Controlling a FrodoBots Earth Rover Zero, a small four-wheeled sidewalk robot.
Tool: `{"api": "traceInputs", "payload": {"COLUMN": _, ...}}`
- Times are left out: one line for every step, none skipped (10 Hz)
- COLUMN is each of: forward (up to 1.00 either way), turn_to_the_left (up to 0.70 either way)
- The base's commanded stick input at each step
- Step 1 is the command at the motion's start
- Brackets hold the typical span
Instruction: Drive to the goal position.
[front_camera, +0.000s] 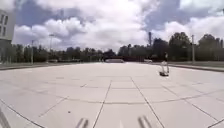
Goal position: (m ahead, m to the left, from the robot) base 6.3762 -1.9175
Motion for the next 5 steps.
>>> {"api": "traceInputs", "payload": {"forward": 0.5, "turn_to_the_left": 0.0}}
{"api": "traceInputs", "payload": {"forward": 0.5, "turn_to_the_left": 0.0}}
{"api": "traceInputs", "payload": {"forward": 0.5, "turn_to_the_left": 0.0}}
{"api": "traceInputs", "payload": {"forward": 0.5, "turn_to_the_left": 0.0}}
{"api": "traceInputs", "payload": {"forward": 0.5, "turn_to_the_left": 0.0}}
